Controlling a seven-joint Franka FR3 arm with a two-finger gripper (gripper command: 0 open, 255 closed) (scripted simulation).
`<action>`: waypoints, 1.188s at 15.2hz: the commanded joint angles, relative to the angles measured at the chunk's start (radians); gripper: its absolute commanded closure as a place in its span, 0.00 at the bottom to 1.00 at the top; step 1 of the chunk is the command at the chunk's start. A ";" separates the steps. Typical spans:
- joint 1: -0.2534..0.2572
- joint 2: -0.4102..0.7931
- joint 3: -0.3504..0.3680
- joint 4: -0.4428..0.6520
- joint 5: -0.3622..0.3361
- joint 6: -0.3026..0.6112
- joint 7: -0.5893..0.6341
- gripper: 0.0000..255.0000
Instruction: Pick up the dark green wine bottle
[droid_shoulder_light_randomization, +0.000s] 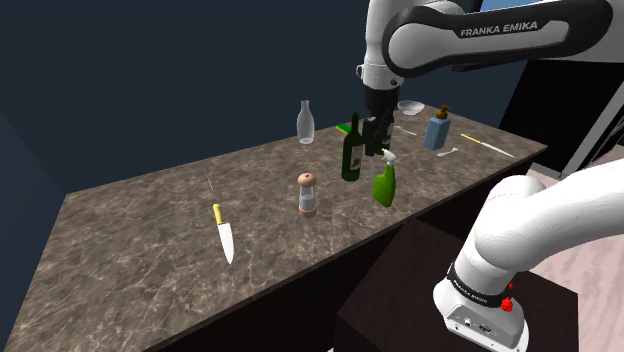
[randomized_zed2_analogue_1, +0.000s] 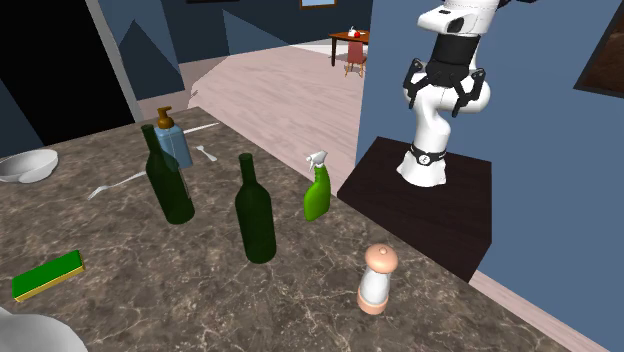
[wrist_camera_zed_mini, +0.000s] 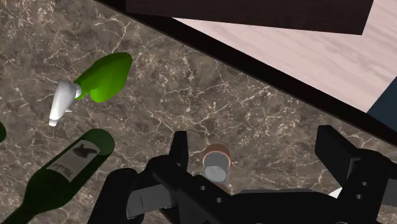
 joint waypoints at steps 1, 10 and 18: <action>0.000 0.000 0.000 0.000 0.000 0.000 0.000 0.00; -0.065 0.296 -0.143 0.199 -0.047 0.079 -0.137 0.00; -0.107 0.585 -0.249 0.453 -0.018 0.091 -0.265 0.00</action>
